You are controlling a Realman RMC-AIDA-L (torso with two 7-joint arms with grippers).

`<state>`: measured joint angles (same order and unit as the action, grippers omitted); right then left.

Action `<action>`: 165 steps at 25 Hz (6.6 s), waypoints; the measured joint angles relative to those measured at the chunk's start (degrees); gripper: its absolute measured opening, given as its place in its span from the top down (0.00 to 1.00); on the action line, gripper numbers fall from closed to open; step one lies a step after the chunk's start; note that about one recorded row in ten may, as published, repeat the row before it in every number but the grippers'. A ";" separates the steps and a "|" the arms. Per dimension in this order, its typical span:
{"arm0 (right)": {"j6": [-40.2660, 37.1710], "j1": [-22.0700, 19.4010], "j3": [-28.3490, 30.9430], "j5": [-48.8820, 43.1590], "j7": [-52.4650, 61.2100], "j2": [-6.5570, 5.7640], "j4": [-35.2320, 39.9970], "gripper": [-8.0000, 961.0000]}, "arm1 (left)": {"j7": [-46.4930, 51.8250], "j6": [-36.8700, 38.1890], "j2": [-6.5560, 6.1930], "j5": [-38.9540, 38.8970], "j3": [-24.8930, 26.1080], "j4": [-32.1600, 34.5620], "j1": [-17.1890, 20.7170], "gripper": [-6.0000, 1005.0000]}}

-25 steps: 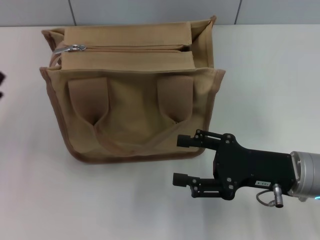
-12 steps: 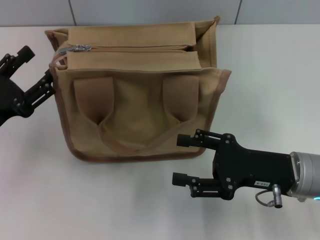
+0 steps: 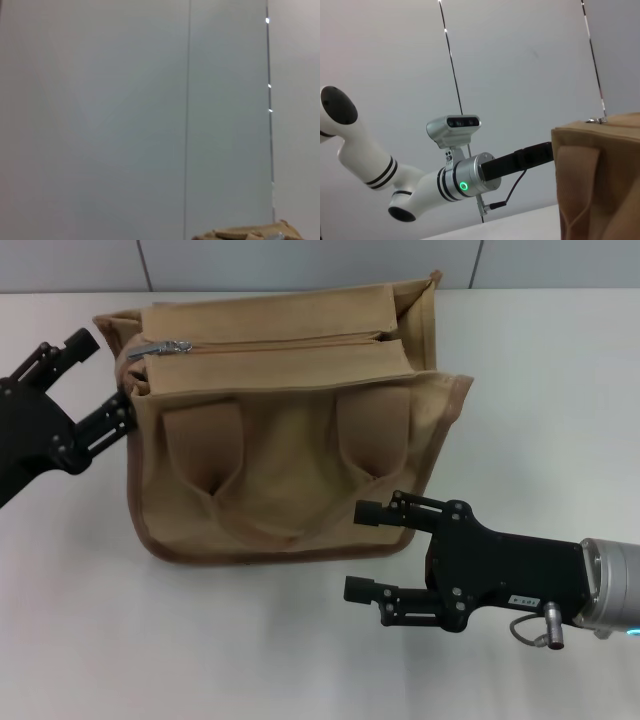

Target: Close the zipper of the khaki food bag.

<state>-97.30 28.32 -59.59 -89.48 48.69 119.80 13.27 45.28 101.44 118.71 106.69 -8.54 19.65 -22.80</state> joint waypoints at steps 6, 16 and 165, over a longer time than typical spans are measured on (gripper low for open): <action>0.69 0.06 0.00 0.44 0.00 0.00 0.00 0.18 | -0.06 -0.11 0.03 -1.48 0.10 -0.25 0.24 0.31; 1.25 0.24 0.00 0.55 0.00 0.00 0.00 0.18 | -2.12 0.22 0.03 -1.67 -0.20 -0.55 0.20 0.52; 7.20 16.79 -20.01 38.07 49.01 0.05 0.33 0.18 | -7.56 2.27 0.20 -6.66 -0.07 -19.65 -1.64 0.92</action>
<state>-90.10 45.11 -79.60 -51.41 97.70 119.85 13.60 37.72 103.71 118.92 100.03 -8.61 0.00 -24.44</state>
